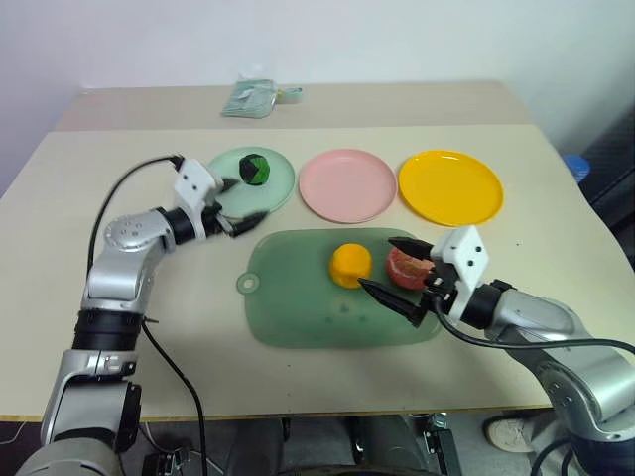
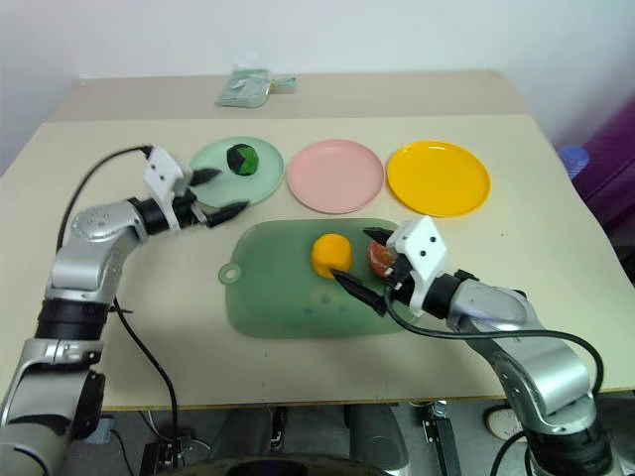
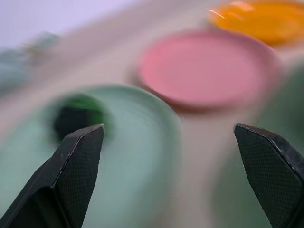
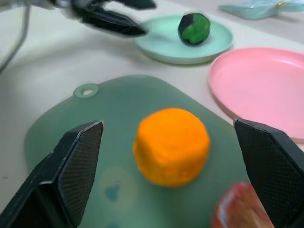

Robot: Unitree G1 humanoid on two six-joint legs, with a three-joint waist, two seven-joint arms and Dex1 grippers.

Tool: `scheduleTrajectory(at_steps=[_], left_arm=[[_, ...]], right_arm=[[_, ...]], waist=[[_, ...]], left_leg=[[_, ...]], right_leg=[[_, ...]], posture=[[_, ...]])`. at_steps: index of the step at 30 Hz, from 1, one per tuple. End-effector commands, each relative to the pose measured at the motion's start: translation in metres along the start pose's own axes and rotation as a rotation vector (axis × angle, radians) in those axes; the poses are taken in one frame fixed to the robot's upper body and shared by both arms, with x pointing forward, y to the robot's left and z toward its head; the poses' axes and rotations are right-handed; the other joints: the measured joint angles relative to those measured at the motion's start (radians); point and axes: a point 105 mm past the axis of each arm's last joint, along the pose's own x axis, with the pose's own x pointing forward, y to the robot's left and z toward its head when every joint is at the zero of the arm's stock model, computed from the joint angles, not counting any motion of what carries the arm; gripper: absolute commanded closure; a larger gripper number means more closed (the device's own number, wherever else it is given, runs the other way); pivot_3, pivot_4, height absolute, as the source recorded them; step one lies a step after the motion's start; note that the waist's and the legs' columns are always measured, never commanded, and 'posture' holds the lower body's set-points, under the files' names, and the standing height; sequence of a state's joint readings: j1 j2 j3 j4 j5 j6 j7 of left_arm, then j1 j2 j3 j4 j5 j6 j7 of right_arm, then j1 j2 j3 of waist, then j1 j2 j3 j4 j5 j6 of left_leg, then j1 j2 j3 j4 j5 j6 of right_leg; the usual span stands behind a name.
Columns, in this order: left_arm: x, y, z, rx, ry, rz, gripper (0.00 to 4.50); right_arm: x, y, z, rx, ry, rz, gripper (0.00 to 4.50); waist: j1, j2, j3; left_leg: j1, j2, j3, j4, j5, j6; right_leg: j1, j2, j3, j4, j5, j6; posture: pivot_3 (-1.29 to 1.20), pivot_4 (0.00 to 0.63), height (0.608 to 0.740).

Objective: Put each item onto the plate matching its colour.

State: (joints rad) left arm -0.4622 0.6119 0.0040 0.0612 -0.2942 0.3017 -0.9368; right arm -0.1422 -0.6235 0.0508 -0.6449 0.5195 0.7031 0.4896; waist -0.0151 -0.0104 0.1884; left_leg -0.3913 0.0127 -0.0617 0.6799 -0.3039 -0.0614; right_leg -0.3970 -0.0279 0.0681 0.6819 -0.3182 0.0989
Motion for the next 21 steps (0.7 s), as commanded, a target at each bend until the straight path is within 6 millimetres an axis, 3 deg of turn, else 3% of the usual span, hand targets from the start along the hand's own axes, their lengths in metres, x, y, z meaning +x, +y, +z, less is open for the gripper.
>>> scheduleTrajectory(at_steps=[1,6,14,18,21], left_arm=[[-0.010,-0.032,0.005,0.066,0.018,-0.162,0.06],[-0.026,-0.057,-0.006,0.058,0.042,-0.247,0.06],[-0.036,-0.068,-0.008,0.025,0.045,-0.255,0.06],[-0.037,-0.069,-0.008,0.017,0.045,-0.248,0.00],[-0.037,-0.070,-0.007,0.012,0.044,-0.244,0.00]], right_arm=[[0.016,0.004,0.002,-0.036,0.014,0.006,0.00],[0.034,-0.001,-0.005,-0.065,0.076,-0.024,0.00],[0.042,-0.008,-0.017,0.012,0.122,-0.035,0.00],[0.043,-0.008,-0.004,0.012,0.072,-0.036,1.32],[0.041,-0.014,0.013,-0.005,0.032,-0.054,1.49]], waist=[[0.002,0.000,0.000],[-0.002,0.000,0.000],[-0.003,0.000,0.000],[-0.004,0.000,0.000],[-0.004,0.001,0.000]], left_leg=[[0.000,0.000,0.000,0.000,0.000,0.000],[0.000,0.001,0.000,0.000,0.000,0.000],[0.000,0.001,0.000,0.000,0.000,0.001],[0.000,0.001,0.000,0.000,0.000,0.001],[0.000,0.001,0.000,0.000,0.000,0.001]], right_leg=[[0.000,0.000,0.000,0.000,0.000,0.000],[0.000,0.000,0.000,0.000,0.000,0.000],[0.000,0.000,0.000,0.000,0.000,0.000],[0.000,0.001,0.000,0.000,0.000,0.000],[0.000,0.001,0.000,0.000,0.000,0.000]], posture=[[0.00,0.150,0.740],[0.00,0.150,0.740],[0.00,0.150,0.740],[0.00,0.150,0.740],[0.00,0.150,0.740]])
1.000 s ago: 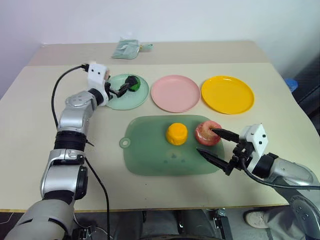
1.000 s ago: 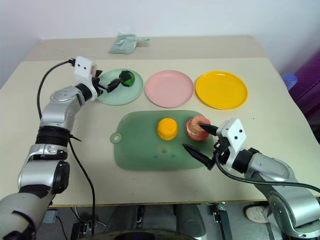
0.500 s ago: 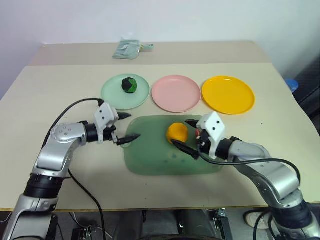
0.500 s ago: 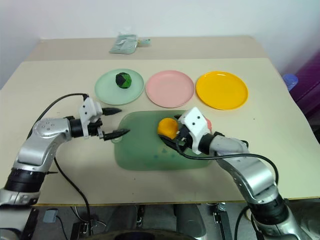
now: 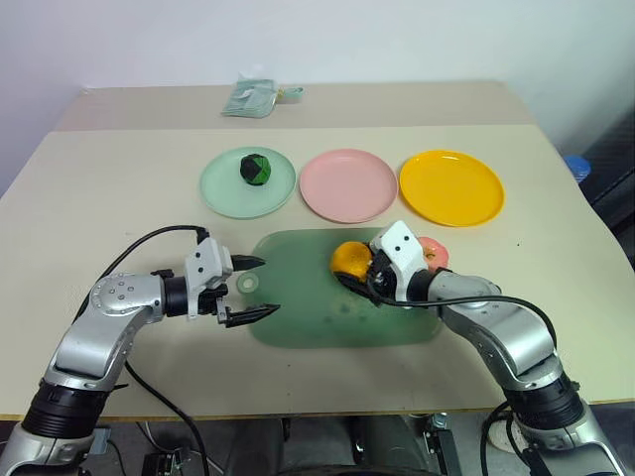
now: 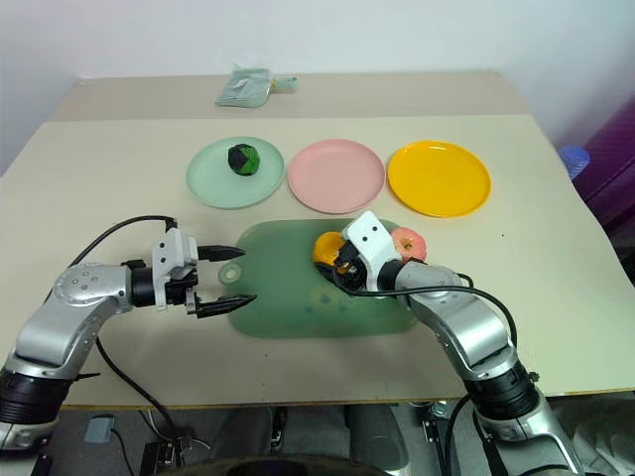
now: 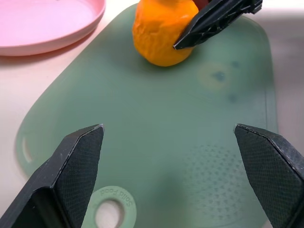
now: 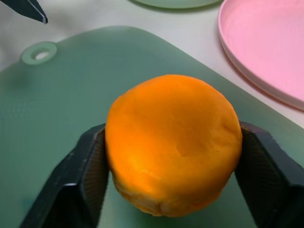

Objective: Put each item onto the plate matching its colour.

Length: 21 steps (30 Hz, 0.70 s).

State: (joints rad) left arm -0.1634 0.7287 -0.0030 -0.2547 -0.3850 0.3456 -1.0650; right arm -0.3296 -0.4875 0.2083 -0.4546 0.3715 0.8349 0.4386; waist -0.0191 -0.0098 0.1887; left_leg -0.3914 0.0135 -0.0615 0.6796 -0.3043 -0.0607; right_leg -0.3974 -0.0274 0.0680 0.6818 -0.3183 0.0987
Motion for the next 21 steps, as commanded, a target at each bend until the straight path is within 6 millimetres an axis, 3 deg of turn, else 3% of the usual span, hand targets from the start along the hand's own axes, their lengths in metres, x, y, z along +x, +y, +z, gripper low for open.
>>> scheduleTrajectory(at_steps=[1,4,6,9,12,14,15,17,21], left_arm=[[-0.004,-0.001,0.011,0.027,-0.027,0.007,0.00],[0.000,-0.007,0.012,0.019,-0.038,-0.011,0.00],[0.004,-0.011,0.015,0.012,-0.053,-0.025,0.00],[0.010,-0.016,0.018,0.006,-0.072,-0.035,0.00],[0.017,-0.019,0.020,-0.001,-0.088,-0.046,0.00],[0.019,-0.021,0.021,-0.004,-0.094,-0.051,0.00],[0.021,-0.022,0.022,-0.004,-0.096,-0.052,0.00],[0.022,-0.023,0.023,-0.004,-0.100,-0.053,0.00],[0.021,-0.024,0.024,-0.014,-0.107,-0.040,0.00]], right_arm=[[-0.012,-0.013,0.043,-0.049,-0.134,-0.058,1.49],[-0.023,-0.051,0.070,-0.020,-0.206,-0.227,1.49],[-0.031,-0.083,0.074,0.014,-0.193,-0.369,1.49],[-0.042,-0.130,0.059,0.048,-0.119,-0.566,1.49],[-0.042,-0.162,0.040,0.067,-0.081,-0.648,1.49],[-0.037,-0.173,0.032,0.077,-0.093,-0.655,1.49],[-0.035,-0.177,0.030,0.086,-0.104,-0.659,0.70],[-0.033,-0.182,0.028,0.034,-0.113,-0.671,0.05],[-0.039,-0.174,0.042,-0.058,-0.177,-0.653,0.02]], waist=[[0.000,0.000,0.000],[0.000,0.000,0.000],[0.000,0.000,0.000],[0.006,0.000,0.000],[0.003,0.000,0.000],[-0.002,0.000,0.000],[-0.005,0.001,0.001],[-0.018,0.001,0.001],[-0.029,0.002,0.001]], left_leg=[[0.000,0.000,0.000,0.000,0.000,0.000],[0.000,0.000,0.000,0.000,0.000,0.000],[0.000,0.000,0.000,0.000,0.000,0.000],[0.000,0.000,0.000,-0.001,0.000,0.000],[0.000,-0.001,0.001,-0.001,0.000,0.000],[0.000,-0.002,0.002,-0.001,0.000,0.000],[0.000,-0.002,0.002,-0.001,0.000,0.000],[0.000,-0.002,0.003,-0.002,0.000,0.000],[-0.001,0.000,0.003,-0.003,0.000,0.000]], right_leg=[[0.000,0.000,0.000,0.000,0.000,0.000],[0.000,0.000,0.000,0.000,0.000,0.000],[0.000,0.000,0.000,0.000,0.000,0.000],[0.000,-0.001,0.000,0.000,0.000,0.000],[0.000,-0.002,0.000,-0.001,0.000,0.000],[-0.001,-0.001,0.001,-0.001,0.000,0.000],[-0.001,-0.001,0.001,0.000,0.000,0.000],[-0.003,0.000,0.002,0.000,0.000,0.000],[-0.004,0.000,0.002,0.001,0.000,0.000]], posture=[[0.00,0.150,0.740],[0.00,0.150,0.740],[0.00,0.150,0.740],[0.00,0.150,0.740],[0.00,0.150,0.740],[0.00,0.150,0.740],[0.00,0.150,0.740],[0.00,0.150,0.740],[0.00,0.150,0.740]])
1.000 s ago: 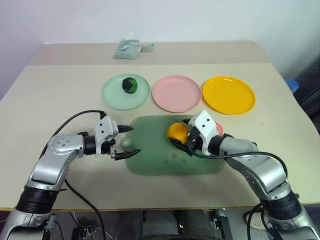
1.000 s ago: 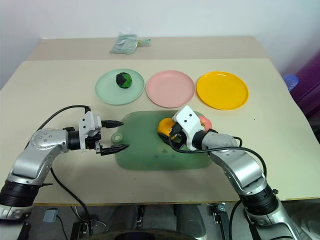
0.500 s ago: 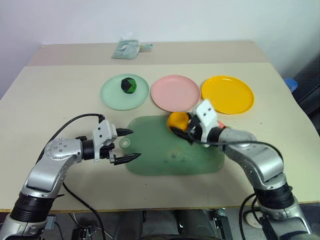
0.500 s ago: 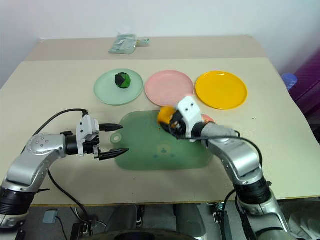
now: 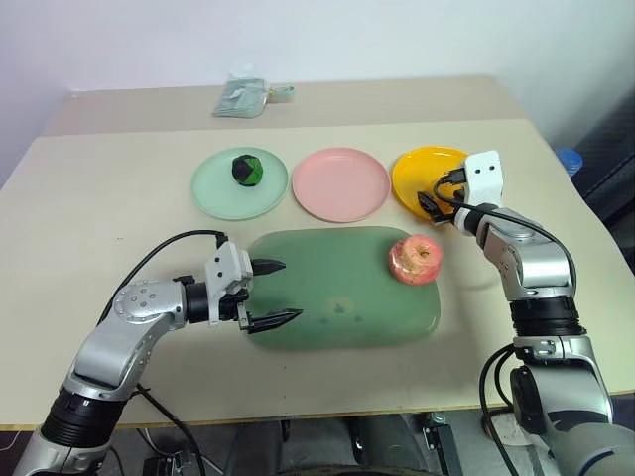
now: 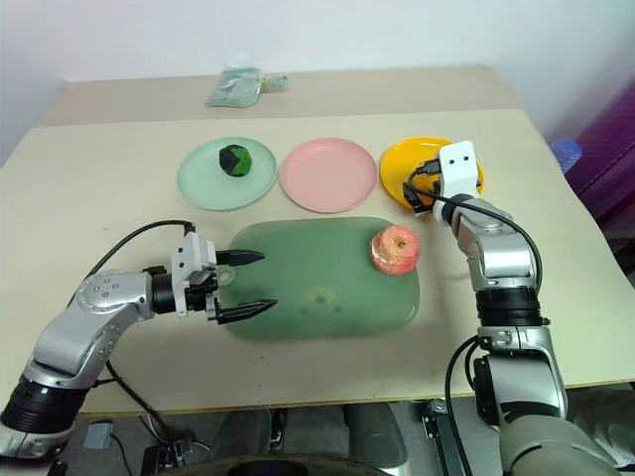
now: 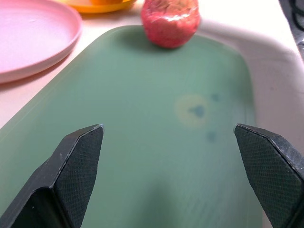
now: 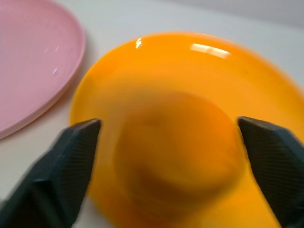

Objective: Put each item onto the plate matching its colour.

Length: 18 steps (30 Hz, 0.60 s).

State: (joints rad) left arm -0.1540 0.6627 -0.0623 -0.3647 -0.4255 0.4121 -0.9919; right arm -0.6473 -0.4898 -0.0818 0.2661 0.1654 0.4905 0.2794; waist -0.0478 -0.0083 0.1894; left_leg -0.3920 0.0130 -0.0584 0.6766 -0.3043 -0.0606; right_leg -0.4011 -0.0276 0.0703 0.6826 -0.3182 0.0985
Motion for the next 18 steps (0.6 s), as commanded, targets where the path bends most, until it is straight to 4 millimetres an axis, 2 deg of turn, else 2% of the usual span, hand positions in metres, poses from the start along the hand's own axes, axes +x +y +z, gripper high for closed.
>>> scheduleTrajectory(at_steps=[1,2,4,6,7,10,12,15,18], left_arm=[[-0.002,-0.003,0.009,0.018,-0.025,0.005,0.00],[-0.002,-0.004,0.008,0.015,-0.022,0.005,0.00],[-0.003,-0.005,0.007,0.010,-0.018,0.003,0.00],[-0.003,-0.005,0.006,0.009,-0.017,0.001,0.00],[-0.003,-0.005,0.007,0.009,-0.017,0.000,0.00],[-0.002,-0.003,0.007,0.013,-0.016,-0.011,0.00],[-0.002,-0.002,0.007,0.015,-0.015,-0.019,0.00],[-0.001,-0.002,0.008,0.017,-0.016,-0.025,0.00],[-0.002,-0.002,0.008,0.018,-0.015,-0.025,0.00]], right_arm=[[-0.013,0.006,0.038,-0.088,-0.157,0.045,0.02],[-0.019,0.011,0.042,-0.099,-0.176,0.089,0.02],[-0.048,0.035,0.049,-0.105,-0.216,0.304,0.02],[-0.072,0.052,0.048,-0.113,-0.213,0.467,0.02],[-0.081,0.058,0.044,-0.110,-0.195,0.521,0.02],[-0.107,0.070,0.015,-0.120,-0.074,0.656,0.02],[-0.110,0.068,-0.010,-0.156,0.028,0.645,0.02],[-0.106,0.066,-0.029,-0.173,0.099,0.609,0.02],[-0.100,0.064,-0.028,-0.162,0.087,0.575,0.81]], waist=[[0.000,0.000,0.000],[0.002,0.000,0.000],[0.009,0.000,0.000],[0.013,0.000,0.000],[0.013,0.000,0.000],[0.016,0.000,0.000],[0.018,0.000,0.000],[0.010,0.000,0.000],[0.004,0.000,0.000]], left_leg=[[0.000,0.000,0.000,0.000,0.000,0.000],[0.000,0.001,0.000,0.000,0.000,0.000],[0.000,0.001,-0.001,0.000,0.000,0.000],[-0.001,0.001,-0.002,0.000,0.000,0.000],[-0.001,0.001,-0.002,0.000,0.000,0.001],[0.002,0.001,-0.003,0.002,0.000,0.001],[0.002,0.001,-0.002,0.002,0.000,0.001],[0.003,0.000,-0.002,0.002,0.000,0.001],[0.003,0.000,-0.002,0.002,0.000,0.001]], right_leg=[[0.000,0.000,0.000,0.000,0.000,0.000],[0.000,0.000,0.000,0.000,0.000,0.000],[0.000,0.000,0.000,0.000,0.000,0.000],[0.001,-0.001,-0.001,-0.001,0.000,0.000],[0.002,-0.001,-0.001,-0.002,0.000,0.000],[0.006,-0.001,-0.001,-0.002,0.000,0.000],[0.006,-0.001,-0.002,-0.002,0.000,0.000],[0.006,0.000,-0.001,-0.002,0.000,0.000],[0.005,0.001,-0.001,-0.002,0.000,0.000]], posture=[[0.00,0.150,0.740],[0.00,0.150,0.740],[0.00,0.150,0.740],[0.00,0.150,0.740],[0.00,0.150,0.740],[0.00,0.150,0.740],[0.00,0.150,0.740],[0.00,0.150,0.740],[0.00,0.150,0.740]])
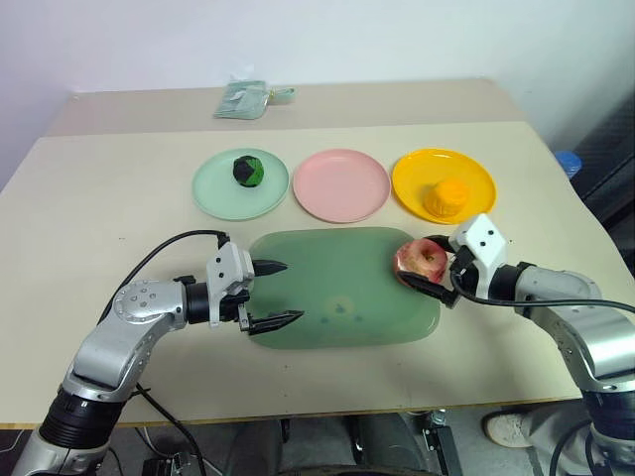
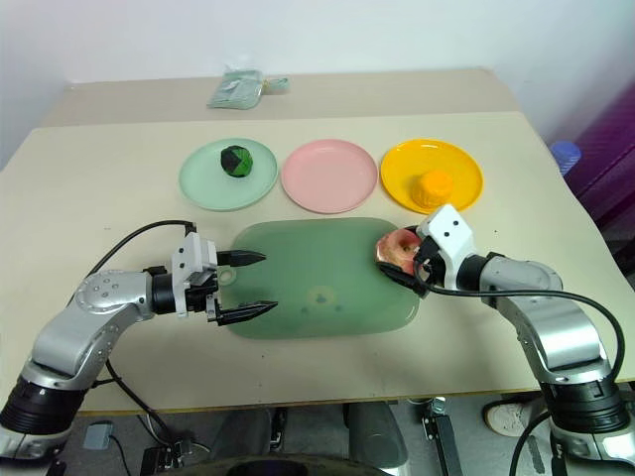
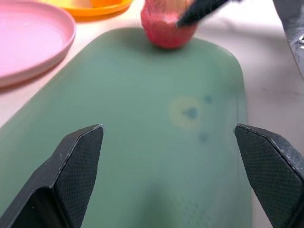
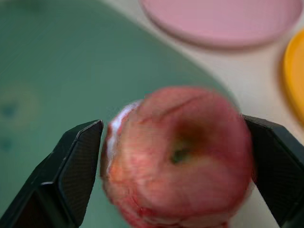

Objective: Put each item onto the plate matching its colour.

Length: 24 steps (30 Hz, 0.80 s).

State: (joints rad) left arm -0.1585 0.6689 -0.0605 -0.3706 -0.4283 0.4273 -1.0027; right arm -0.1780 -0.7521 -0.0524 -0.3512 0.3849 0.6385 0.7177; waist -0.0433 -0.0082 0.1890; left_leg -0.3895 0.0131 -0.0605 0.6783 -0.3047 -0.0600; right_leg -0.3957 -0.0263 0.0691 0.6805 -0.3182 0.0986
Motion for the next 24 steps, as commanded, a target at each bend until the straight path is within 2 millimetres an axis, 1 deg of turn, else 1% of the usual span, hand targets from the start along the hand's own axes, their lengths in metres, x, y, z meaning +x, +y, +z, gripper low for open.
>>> scheduleTrajectory(at_steps=[1,2,5,8,9,12,14,16,17,18,19,20,22,24], left_arm=[[-0.002,-0.001,0.007,0.020,-0.022,-0.011,0.00],[-0.003,0.000,0.007,0.019,-0.020,-0.006,0.00],[-0.007,0.002,0.005,0.018,-0.009,0.012,0.00],[-0.011,0.006,0.003,0.008,-0.009,0.042,0.00],[-0.012,0.008,0.003,0.003,-0.013,0.049,0.00],[-0.015,0.014,0.003,-0.007,-0.021,0.088,0.00],[-0.016,0.017,0.002,-0.011,-0.026,0.109,0.00],[-0.019,0.020,0.003,-0.019,-0.041,0.140,0.00],[-0.020,0.021,0.003,-0.021,-0.045,0.153,0.00],[-0.021,0.021,0.003,-0.021,-0.045,0.163,0.00],[-0.022,0.020,0.002,-0.021,-0.045,0.172,0.00],[-0.023,0.020,0.002,-0.021,-0.045,0.182,0.00],[-0.026,0.022,0.002,-0.025,-0.048,0.218,0.00],[-0.033,0.028,0.001,-0.024,-0.056,0.286,0.00]], right_arm=[[0.004,-0.005,0.011,-0.029,-0.037,-0.036,1.11],[0.005,-0.004,0.018,-0.042,-0.062,-0.036,1.22],[0.013,-0.003,0.038,-0.068,-0.128,-0.036,1.24],[0.034,-0.011,0.062,-0.079,-0.199,-0.090,1.24],[0.043,-0.014,0.068,-0.065,-0.208,-0.104,1.24],[0.088,-0.030,0.085,-0.037,-0.200,-0.198,1.24],[0.111,-0.038,0.094,-0.019,-0.202,-0.228,1.24],[0.132,-0.043,0.104,0.008,-0.217,-0.244,1.24],[0.139,-0.045,0.108,0.024,-0.229,-0.250,1.24],[0.143,-0.047,0.112,0.029,-0.245,-0.251,0.58],[0.144,-0.048,0.117,0.018,-0.266,-0.258,0.38],[0.144,-0.051,0.121,0.015,-0.287,-0.265,0.05],[0.138,-0.054,0.128,0.027,-0.345,-0.274,0.05],[0.123,-0.054,0.126,-0.001,-0.389,-0.252,0.05]], waist=[[-0.001,0.000,0.000],[0.000,0.000,0.000],[0.001,0.000,0.000],[-0.004,0.000,0.000],[-0.003,0.000,0.000],[-0.004,0.000,0.000],[-0.004,0.000,0.000],[-0.003,0.000,0.000],[-0.001,0.000,0.000],[0.001,0.000,0.000],[0.001,0.000,0.000],[0.001,0.000,0.000],[0.000,0.000,0.000],[0.000,0.000,0.000]], left_leg=[[0.000,0.000,0.000,0.000,0.000,0.000],[0.000,0.000,0.000,0.000,0.000,0.000],[0.000,0.001,0.000,0.000,0.000,0.000],[0.000,0.001,0.000,0.000,0.000,0.000],[0.000,0.001,0.000,0.000,0.000,0.000],[-0.001,0.001,0.000,0.000,0.000,0.000],[-0.001,0.000,0.001,0.000,0.001,-0.001],[-0.002,0.000,0.001,-0.001,0.001,-0.001],[-0.003,0.000,0.001,-0.001,0.001,-0.001],[-0.004,0.000,0.000,-0.002,0.001,-0.001],[-0.005,0.000,0.000,-0.002,0.001,-0.001],[-0.006,0.000,0.001,-0.002,0.001,-0.002],[-0.008,-0.001,0.001,-0.001,0.002,-0.003],[-0.010,-0.001,0.001,-0.001,0.002,-0.003]], right_leg=[[0.000,0.000,0.000,0.000,0.000,0.000],[0.000,0.000,0.000,0.000,0.000,0.000],[0.000,-0.001,0.000,0.000,0.000,0.000],[-0.001,0.000,0.000,0.000,0.000,0.000],[-0.001,0.000,0.000,0.000,0.000,0.000],[-0.002,-0.001,0.000,0.001,0.000,0.000],[-0.003,-0.001,0.000,0.001,0.000,0.000],[-0.005,-0.001,0.000,0.002,0.000,0.000],[-0.006,-0.001,0.000,0.002,0.000,0.000],[-0.007,-0.002,0.000,0.002,0.000,0.000],[-0.008,-0.002,0.000,0.002,0.000,0.000],[-0.009,-0.003,0.000,0.002,0.000,0.000],[-0.010,-0.004,0.000,0.002,0.000,0.000],[-0.012,-0.005,0.000,0.002,0.000,0.000]], posture=[[0.00,0.150,0.740],[0.00,0.150,0.740],[0.00,0.150,0.740],[0.00,0.150,0.740],[0.00,0.150,0.740],[0.00,0.150,0.740],[0.00,0.150,0.740],[0.00,0.150,0.740],[0.00,0.150,0.740],[0.00,0.150,0.740],[0.00,0.150,0.740],[0.00,0.150,0.740],[0.00,0.150,0.740],[0.00,0.150,0.740]])
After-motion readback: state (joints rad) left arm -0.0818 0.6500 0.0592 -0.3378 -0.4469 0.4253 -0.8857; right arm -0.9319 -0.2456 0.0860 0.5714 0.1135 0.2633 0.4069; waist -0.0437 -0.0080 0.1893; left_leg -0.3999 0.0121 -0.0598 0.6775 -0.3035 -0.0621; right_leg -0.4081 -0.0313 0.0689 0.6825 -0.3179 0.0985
